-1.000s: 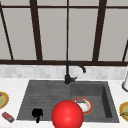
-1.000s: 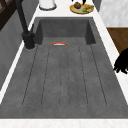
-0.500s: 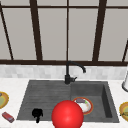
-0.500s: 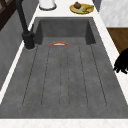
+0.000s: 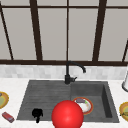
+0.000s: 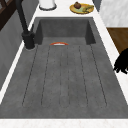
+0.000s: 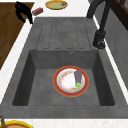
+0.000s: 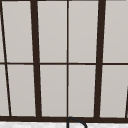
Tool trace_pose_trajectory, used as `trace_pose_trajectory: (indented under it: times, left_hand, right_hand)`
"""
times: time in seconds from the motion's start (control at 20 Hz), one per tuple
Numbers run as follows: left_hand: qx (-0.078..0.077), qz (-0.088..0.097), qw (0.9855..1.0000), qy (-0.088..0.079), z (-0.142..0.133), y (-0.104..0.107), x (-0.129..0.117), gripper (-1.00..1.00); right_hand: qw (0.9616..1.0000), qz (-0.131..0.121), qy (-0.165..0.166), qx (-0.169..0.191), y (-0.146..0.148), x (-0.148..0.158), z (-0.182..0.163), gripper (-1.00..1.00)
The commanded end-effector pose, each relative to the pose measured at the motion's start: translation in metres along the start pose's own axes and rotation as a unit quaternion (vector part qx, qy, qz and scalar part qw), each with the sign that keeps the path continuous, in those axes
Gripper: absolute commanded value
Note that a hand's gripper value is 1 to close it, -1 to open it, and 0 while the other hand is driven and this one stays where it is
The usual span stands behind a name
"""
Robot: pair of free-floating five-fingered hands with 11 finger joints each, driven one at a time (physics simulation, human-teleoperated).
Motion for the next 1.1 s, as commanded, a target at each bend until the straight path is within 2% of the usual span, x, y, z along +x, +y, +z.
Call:
trace_pose_trajectory:
  times: [0.0, 0.25, 0.5, 0.7, 1.05]
  left_hand:
    - [0.0, 0.0, 1.0, 0.0, 0.0, 0.0, 0.0, 0.0]
    - [0.0, 0.0, 1.0, 0.0, 0.0, 0.0, 0.0, 0.0]
    - [0.0, 0.0, 1.0, 0.0, 0.0, 0.0, 0.0, 0.0]
    - [0.0, 0.0, 1.0, 0.0, 0.0, 0.0, 0.0, 0.0]
    - [0.0, 0.0, 1.0, 0.0, 0.0, 0.0, 0.0, 0.0]
  right_hand:
    - [0.9999, -0.008, -0.011, 0.002, -0.005, 0.016, 0.016, -1.0]
    - [0.9999, -0.014, -0.002, -0.003, -0.013, 0.046, 0.038, -1.0]
    - [0.9997, -0.009, -0.009, -0.021, -0.009, 0.065, 0.071, -1.0]
    - [0.9992, -0.016, 0.0, -0.037, -0.004, 0.083, 0.101, -1.0]
    - [0.9987, -0.018, -0.006, -0.048, 0.007, 0.107, 0.15, -1.0]
